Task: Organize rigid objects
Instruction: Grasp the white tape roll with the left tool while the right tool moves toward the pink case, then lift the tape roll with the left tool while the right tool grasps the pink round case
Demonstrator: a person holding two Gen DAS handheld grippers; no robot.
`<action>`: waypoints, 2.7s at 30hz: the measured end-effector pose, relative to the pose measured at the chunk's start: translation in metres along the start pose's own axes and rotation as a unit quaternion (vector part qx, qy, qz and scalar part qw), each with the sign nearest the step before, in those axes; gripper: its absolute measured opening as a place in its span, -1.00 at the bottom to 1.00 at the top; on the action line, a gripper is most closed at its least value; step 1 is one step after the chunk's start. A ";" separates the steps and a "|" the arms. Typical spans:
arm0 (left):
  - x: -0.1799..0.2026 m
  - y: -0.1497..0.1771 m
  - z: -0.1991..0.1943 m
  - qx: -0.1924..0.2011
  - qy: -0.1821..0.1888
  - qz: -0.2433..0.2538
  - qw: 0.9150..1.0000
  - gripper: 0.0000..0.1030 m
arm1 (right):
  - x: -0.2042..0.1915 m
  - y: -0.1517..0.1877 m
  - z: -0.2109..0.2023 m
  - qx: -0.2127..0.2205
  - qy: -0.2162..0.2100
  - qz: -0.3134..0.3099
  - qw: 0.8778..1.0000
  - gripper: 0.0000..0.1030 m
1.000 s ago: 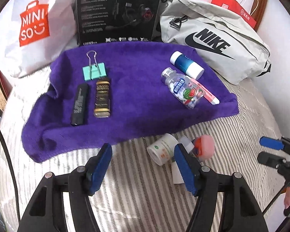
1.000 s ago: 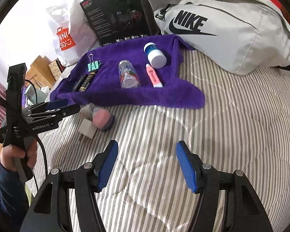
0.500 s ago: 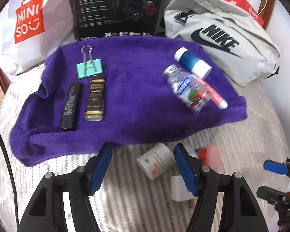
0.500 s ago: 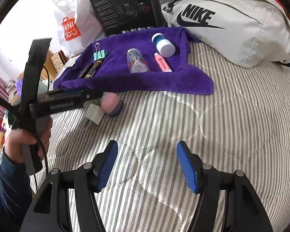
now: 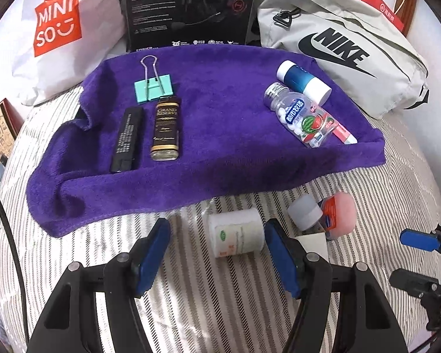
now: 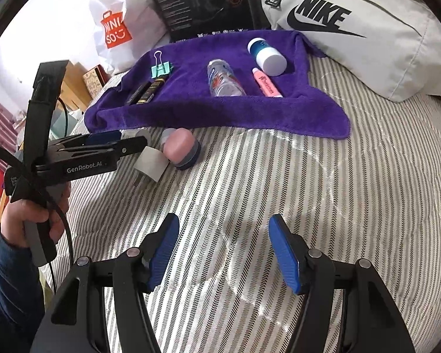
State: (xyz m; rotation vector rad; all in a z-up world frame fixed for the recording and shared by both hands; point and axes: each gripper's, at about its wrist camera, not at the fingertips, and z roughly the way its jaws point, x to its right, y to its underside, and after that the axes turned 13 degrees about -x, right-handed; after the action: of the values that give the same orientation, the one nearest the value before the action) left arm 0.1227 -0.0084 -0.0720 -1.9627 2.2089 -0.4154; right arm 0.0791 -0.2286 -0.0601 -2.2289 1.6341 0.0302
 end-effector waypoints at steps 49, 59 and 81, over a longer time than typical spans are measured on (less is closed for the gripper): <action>-0.016 0.009 0.000 0.021 -0.011 0.008 1.000 -0.42 | -0.047 -0.063 0.054 0.020 0.057 -0.063 0.996 -0.37; -0.021 0.014 -0.003 0.022 -0.005 0.007 1.000 -0.43 | -0.038 -0.056 0.043 0.017 0.079 -0.068 0.994 -0.53; -0.054 0.023 -0.028 0.038 0.046 -0.020 0.998 -0.43 | -0.029 -0.046 0.026 0.018 0.074 -0.081 0.994 -0.54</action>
State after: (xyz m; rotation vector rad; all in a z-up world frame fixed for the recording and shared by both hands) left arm 0.0993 0.0497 -0.0565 -1.9888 2.1757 -0.5963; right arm 0.1179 -0.1825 -0.0641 -2.3783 1.5064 -0.2101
